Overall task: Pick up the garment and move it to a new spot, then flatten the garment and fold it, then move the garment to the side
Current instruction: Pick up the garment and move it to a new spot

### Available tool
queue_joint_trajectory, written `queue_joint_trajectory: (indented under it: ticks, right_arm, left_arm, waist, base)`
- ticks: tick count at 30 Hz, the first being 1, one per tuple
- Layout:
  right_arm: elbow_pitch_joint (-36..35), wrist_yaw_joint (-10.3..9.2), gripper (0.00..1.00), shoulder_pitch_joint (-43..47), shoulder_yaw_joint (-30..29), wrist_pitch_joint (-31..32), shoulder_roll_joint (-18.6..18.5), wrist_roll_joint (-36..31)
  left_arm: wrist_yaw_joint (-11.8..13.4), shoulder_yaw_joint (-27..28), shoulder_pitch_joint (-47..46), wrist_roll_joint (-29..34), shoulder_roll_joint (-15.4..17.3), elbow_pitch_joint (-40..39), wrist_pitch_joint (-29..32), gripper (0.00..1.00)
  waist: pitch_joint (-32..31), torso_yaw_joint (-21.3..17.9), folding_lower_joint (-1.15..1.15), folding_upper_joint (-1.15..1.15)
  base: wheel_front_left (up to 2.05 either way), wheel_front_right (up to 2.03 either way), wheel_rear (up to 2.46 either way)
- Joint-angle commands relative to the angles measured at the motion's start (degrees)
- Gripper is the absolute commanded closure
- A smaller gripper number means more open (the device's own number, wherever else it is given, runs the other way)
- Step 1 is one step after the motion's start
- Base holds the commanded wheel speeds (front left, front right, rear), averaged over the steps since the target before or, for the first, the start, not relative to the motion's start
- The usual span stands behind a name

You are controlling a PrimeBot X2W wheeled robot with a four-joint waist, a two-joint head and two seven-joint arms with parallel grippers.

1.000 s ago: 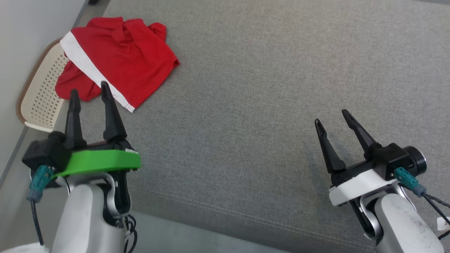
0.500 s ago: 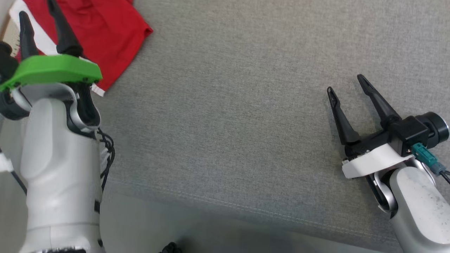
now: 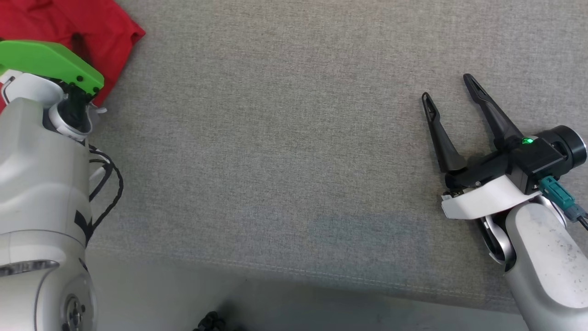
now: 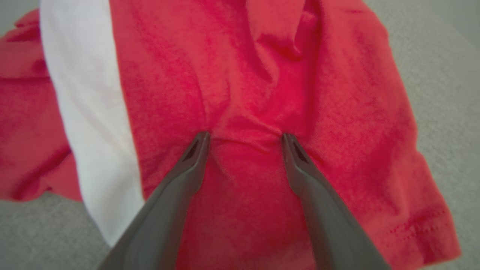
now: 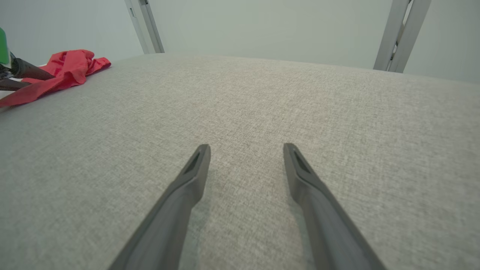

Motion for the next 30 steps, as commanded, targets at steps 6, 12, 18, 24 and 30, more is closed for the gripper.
queue_joint_trajectory:
  ticks: [6, 12, 18, 24, 30]
  right_arm:
    - [2.5, -0.15, 0.00, 0.8, -0.3, 0.4, -0.2, -0.3]
    - [2.4, -0.15, 0.00, 0.7, 0.0, 0.4, 0.5, -0.3]
    - [2.8, -0.14, 0.00, 0.6, 0.6, 0.3, 1.6, 0.3]
    - [3.0, -0.12, 0.00, 0.7, 0.9, 0.3, 3.0, 0.9]
    - [3.5, -0.12, 0.00, 2.1, 1.0, 0.2, 5.2, 1.5]
  left_arm:
    - [-2.9, -2.2, 0.7, 0.4, -0.3, 4.7, 8.6, 0.00]
    - [-3.8, -3.2, 1.0, 1.4, 1.0, 4.0, 2.3, 1.00]
    - [-4.3, -4.7, 1.3, 4.0, 3.4, 1.6, -11.5, 1.00]
    - [-5.0, -6.7, 2.6, 6.8, 4.8, 0.2, -18.5, 1.00]
    - [-4.2, -7.7, 7.5, 10.9, 6.6, -9.7, -19.6, 1.00]
  waist:
    - [0.1, -1.2, 0.00, 0.00]
    - [-0.2, -1.4, 0.00, 0.00]
    - [-1.9, -2.0, 0.00, 0.00]
    - [-4.7, -3.0, 0.00, 0.00]
    - [-9.7, -4.7, 0.00, 0.00]
  base:
    - [0.00, 0.00, 0.00]
    - [0.00, 0.00, 0.00]
    - [0.00, 0.00, 0.00]
    - [0.00, 0.00, 0.00]
    - [0.00, 0.00, 0.00]
